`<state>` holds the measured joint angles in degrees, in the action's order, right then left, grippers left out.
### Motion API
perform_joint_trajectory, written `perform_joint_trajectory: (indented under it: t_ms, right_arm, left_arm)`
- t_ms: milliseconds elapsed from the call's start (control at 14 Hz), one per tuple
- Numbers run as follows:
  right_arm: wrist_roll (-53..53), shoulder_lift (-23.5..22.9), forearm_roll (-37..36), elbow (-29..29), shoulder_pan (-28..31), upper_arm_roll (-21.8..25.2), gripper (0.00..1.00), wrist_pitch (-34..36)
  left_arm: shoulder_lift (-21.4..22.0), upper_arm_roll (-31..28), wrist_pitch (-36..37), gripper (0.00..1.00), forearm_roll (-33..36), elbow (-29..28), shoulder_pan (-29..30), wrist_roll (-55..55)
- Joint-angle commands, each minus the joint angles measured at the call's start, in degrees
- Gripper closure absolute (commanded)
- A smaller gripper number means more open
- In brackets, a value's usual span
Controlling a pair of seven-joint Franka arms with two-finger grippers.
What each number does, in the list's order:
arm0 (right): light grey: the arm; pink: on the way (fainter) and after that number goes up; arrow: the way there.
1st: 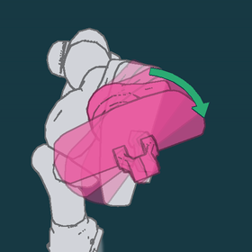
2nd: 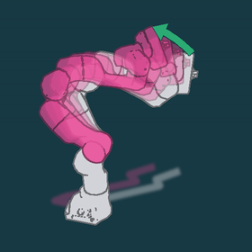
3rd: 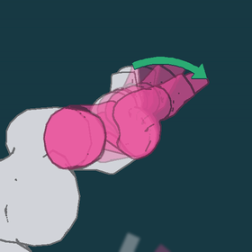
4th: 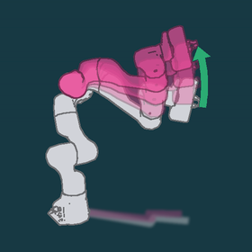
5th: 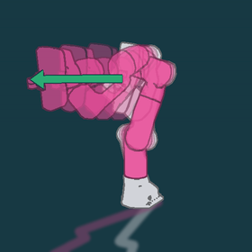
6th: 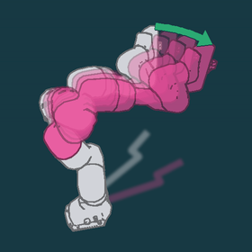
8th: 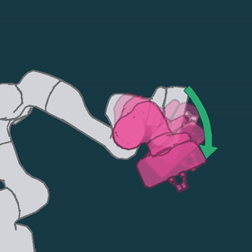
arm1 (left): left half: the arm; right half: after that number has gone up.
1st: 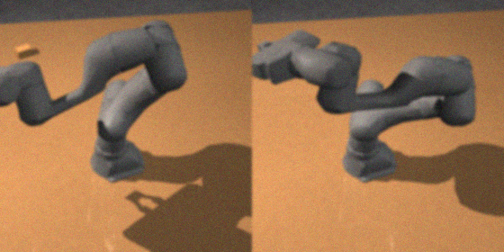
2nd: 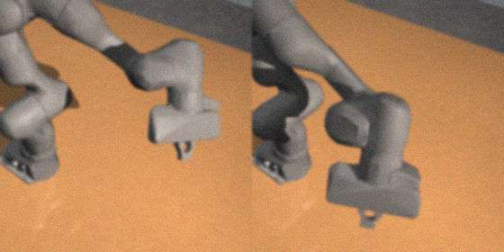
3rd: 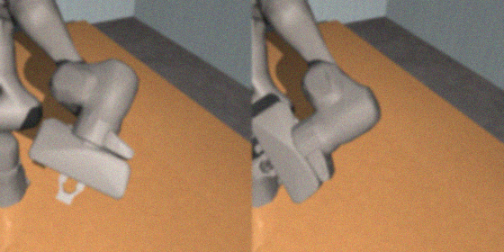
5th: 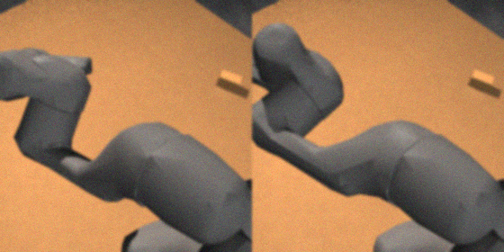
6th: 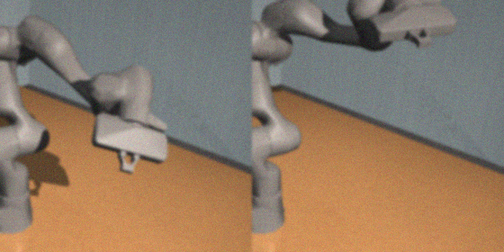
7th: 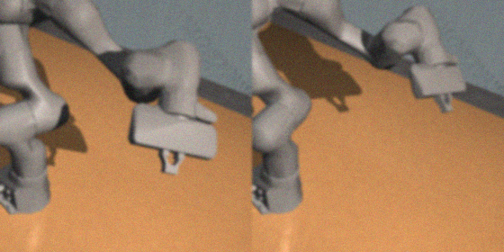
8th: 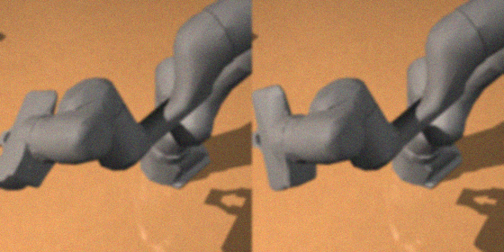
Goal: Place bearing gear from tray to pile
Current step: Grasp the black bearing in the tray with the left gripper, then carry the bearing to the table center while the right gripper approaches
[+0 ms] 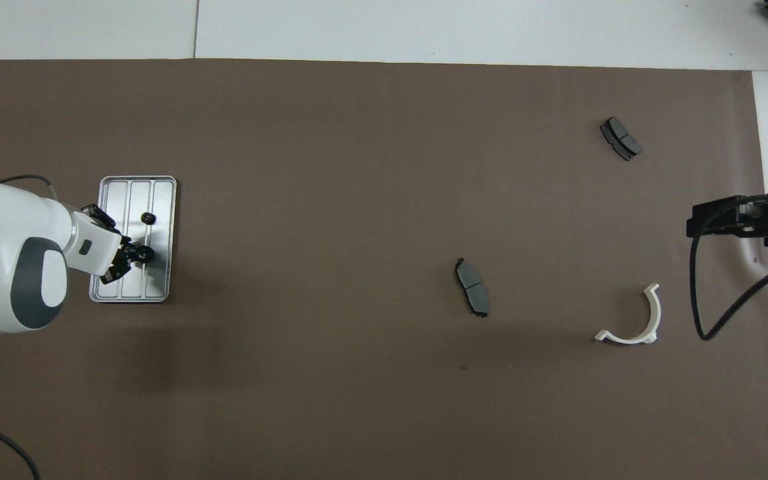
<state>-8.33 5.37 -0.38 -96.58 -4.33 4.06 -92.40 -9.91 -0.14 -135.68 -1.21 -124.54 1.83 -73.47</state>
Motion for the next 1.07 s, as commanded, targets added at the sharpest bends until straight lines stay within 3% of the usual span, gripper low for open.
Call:
perform_joint_trajectory:
  t_ms: [0,285,998]
  right_arm:
    - [-0.6,1.0,0.3,-1.2,0.2,-0.4,0.0,-0.4]
    - [-0.6,1.0,0.3,-1.2,0.2,-0.4,0.0,-0.4]
    - [-0.9,1.0,0.5,-1.5,0.2,-0.4,0.0,-1.2]
  left_arm:
    - [-1.1,-0.4,3.5,0.86,0.1,4.3,0.1,0.0]
    - [-1.9,-0.3,7.7,0.86,0.1,9.8,-0.9,6.4]
    - [-1.5,0.0,8.8,0.84,0.1,10.3,-24.6,69.9]
